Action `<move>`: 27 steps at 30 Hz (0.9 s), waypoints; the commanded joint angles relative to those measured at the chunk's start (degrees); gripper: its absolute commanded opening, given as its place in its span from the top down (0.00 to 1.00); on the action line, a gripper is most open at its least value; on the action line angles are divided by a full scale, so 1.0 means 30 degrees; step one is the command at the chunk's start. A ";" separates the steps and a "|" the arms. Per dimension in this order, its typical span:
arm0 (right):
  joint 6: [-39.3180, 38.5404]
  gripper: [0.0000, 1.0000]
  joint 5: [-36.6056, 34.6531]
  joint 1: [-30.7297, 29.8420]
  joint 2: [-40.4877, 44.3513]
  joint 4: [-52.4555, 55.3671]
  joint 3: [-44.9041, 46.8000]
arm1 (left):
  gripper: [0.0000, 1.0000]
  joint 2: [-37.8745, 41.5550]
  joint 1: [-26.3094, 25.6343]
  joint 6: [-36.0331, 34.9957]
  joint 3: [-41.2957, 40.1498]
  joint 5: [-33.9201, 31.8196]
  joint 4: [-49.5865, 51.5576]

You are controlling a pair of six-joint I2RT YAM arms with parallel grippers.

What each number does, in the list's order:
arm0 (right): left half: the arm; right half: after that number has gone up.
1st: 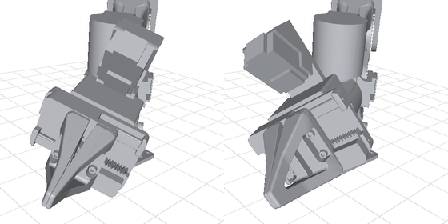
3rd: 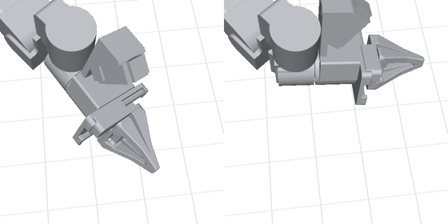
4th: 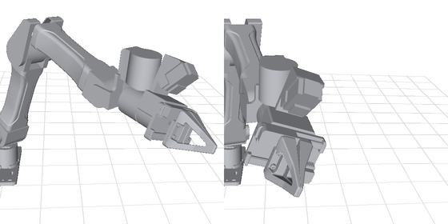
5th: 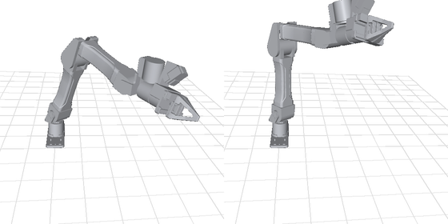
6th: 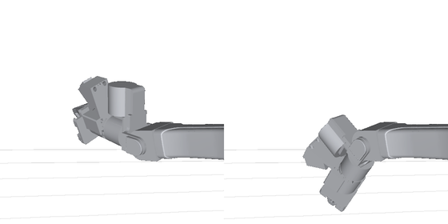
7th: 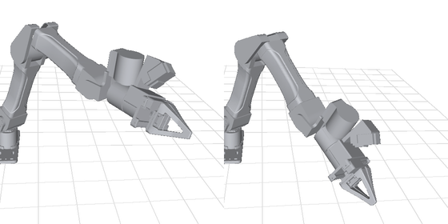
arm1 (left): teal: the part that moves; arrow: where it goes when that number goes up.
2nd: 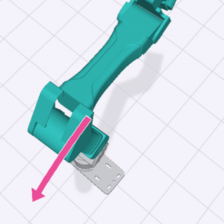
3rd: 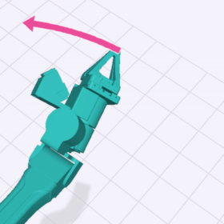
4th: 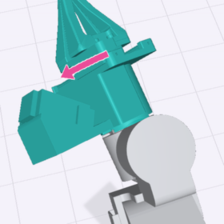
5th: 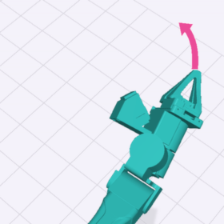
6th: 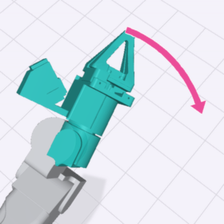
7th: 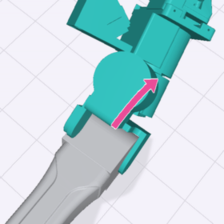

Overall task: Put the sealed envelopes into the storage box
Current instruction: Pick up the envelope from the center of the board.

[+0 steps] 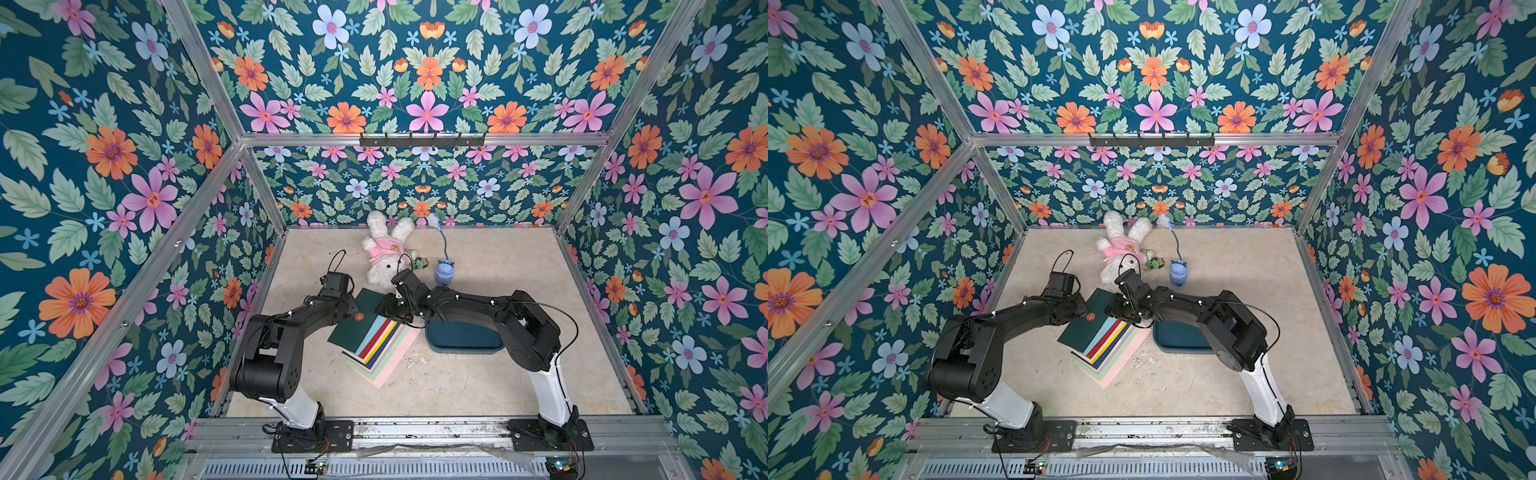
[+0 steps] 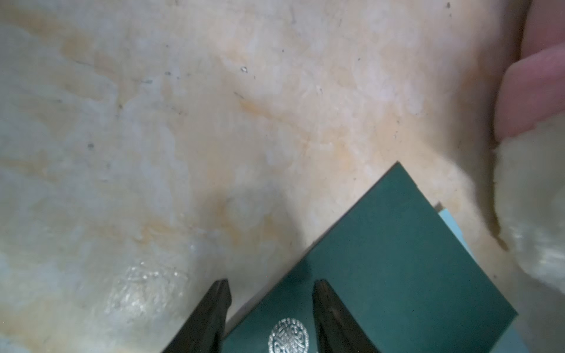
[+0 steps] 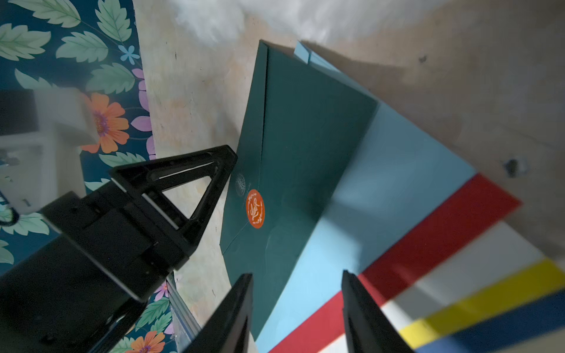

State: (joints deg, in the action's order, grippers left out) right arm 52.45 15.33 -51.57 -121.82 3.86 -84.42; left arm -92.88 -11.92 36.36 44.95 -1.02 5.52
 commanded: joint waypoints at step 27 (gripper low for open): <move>0.3684 0.50 0.3257 0.0489 -0.2317 -0.4629 0.0273 | 0.59 -0.0691 0.0040 0.0152 -0.1610 0.3962 -0.0708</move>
State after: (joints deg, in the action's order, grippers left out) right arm 61.84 24.23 -50.30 -128.27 -10.83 -83.53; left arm -94.41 -11.68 35.66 41.15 3.75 -6.55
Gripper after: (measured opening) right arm 0.505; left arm 0.409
